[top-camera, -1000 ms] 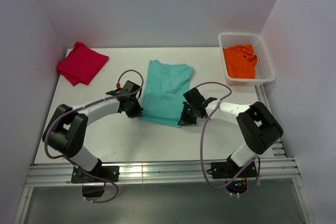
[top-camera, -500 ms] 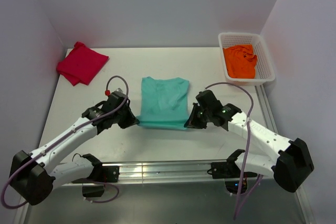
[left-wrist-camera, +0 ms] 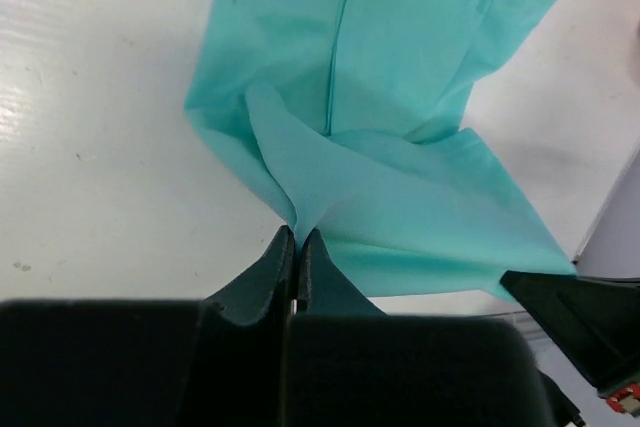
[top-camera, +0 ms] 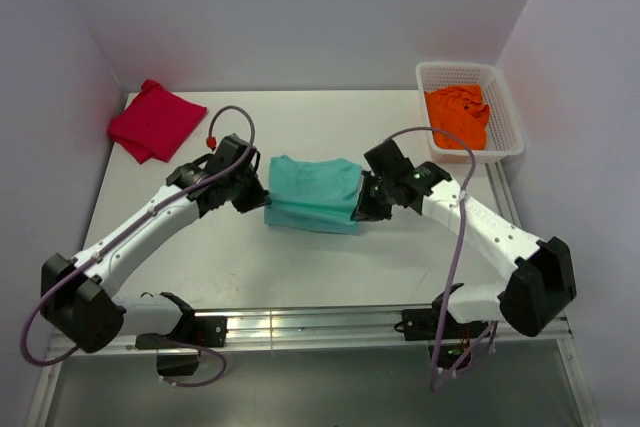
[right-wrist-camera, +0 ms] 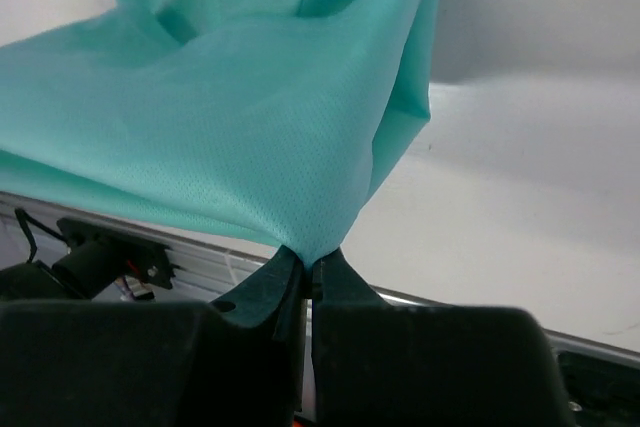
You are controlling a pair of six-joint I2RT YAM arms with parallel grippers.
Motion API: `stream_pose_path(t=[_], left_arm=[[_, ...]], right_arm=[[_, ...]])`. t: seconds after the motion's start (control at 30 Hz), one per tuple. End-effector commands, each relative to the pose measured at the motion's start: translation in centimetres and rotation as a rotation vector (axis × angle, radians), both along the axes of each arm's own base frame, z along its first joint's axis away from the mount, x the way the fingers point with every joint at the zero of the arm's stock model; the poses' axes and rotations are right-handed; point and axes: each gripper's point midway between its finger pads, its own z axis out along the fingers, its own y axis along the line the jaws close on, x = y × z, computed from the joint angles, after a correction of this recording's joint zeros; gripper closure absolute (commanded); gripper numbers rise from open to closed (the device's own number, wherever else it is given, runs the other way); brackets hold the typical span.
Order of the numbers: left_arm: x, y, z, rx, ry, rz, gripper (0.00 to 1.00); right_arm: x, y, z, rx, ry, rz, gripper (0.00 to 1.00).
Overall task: Fold and stack the t-shirts
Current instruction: Fold the tshirt
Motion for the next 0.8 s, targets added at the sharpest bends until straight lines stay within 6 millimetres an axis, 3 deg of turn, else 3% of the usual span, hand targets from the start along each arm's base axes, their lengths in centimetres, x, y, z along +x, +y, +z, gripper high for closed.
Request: stream_pose_path(t=[0.0,0.03,0.07,0.1,0.13,0.17,0.2,0.23,0.27,0.3,0.33,0.37,0.4,0.43,0.47,0.5,0.53,0.57,0.6,0.63,0.67,0.7,0.73,0.77], left_arm=[[4.1,0.3,1.4,0.072,-0.065,0.015,1.00],[5.5,0.7,1.4,0.081,-0.068,0.026,1.00],[7.0,0.4,-0.2,0.110,-0.036,0.014,1.00],[9.8,0.7,1.5,0.091,-0.074,0.039,0.98],[11.7,0.8,1.6,0.112,-0.088,0.024,0.90],[13.5,1.0,1.7,0.128,-0.091,0.035,0.80],[17.3,0.2,2.0,0.140,-0.108,0.036,0.32],[19.3,0.3,2.1,0.151,-0.113,0.030,0.01],[21.4,-0.1,-1.9,0.206,-0.038,0.007,0.01],[23.3,-0.3,0.8,0.204,-0.059,0.016,0.01],[24.3,-0.5,0.3,0.199,-0.033,0.004,0.01],[24.9,-0.5,-0.2,0.198,-0.007,0.002,0.00],[25.6,-0.8,-2.1,0.205,0.035,-0.005,0.01],[26.0,-1.0,-0.7,0.190,0.008,-0.004,0.01],[26.0,-1.1,-0.7,0.182,0.001,0.001,0.01],[25.5,-0.9,1.8,0.158,-0.052,0.009,0.01],[25.0,-0.6,-0.5,0.152,-0.042,0.018,0.00],[23.8,-0.4,2.4,0.104,-0.098,0.031,0.01],[21.9,0.5,-0.7,0.119,-0.038,0.036,0.00],[21.1,0.8,-0.6,0.113,-0.051,0.043,0.01],[20.9,0.9,-0.2,0.102,-0.084,0.046,0.00],[18.6,1.5,-1.1,0.100,-0.068,0.033,0.01],[17.8,1.6,-1.4,0.092,-0.079,0.011,0.01],[17.5,0.8,0.2,0.030,-0.150,-0.021,0.01]], right_arm=[[2.8,-1.7,0.3,-0.102,-0.019,-0.005,1.00],[5.0,-1.8,1.7,-0.089,-0.055,-0.028,1.00],[6.4,-1.9,0.7,-0.123,-0.025,-0.015,1.00],[7.9,-2.1,0.7,-0.136,-0.026,-0.024,1.00],[11.2,-2.3,2.8,-0.122,-0.079,-0.054,1.00],[13.1,-2.4,0.7,-0.159,-0.024,-0.054,1.00],[14.6,-2.9,0.3,-0.191,-0.015,-0.044,0.65],[16.1,-3.4,0.0,-0.223,-0.004,-0.053,0.32],[19.6,-3.3,0.0,-0.224,-0.014,-0.063,0.00],[20.1,-3.7,-0.3,-0.241,0.016,-0.041,0.00],[21.9,-3.6,1.2,-0.229,-0.017,-0.052,0.00],[22.3,-3.9,0.3,-0.236,0.018,-0.057,0.00],[22.2,-4.6,0.6,-0.232,0.035,-0.077,0.00],[21.6,-4.8,0.0,-0.226,0.057,-0.081,0.00],[21.0,-4.9,1.4,-0.203,0.024,-0.086,0.00],[21.2,-4.6,1.8,-0.178,-0.019,-0.088,0.00],[19.2,-5.0,-0.3,-0.186,0.032,-0.082,0.00],[18.2,-5.1,1.1,-0.157,-0.003,-0.088,0.00],[17.7,-5.1,0.7,-0.148,-0.017,-0.086,0.00],[15.5,-5.6,-1.4,-0.160,0.041,-0.083,0.00],[14.4,-5.6,-0.6,-0.134,0.020,-0.080,0.00],[13.7,-5.7,-1.0,-0.125,0.016,-0.081,0.00],[11.4,-6.3,-2.9,-0.138,0.066,-0.082,0.00],[10.5,-6.3,-1.9,-0.115,0.033,-0.082,0.00]])
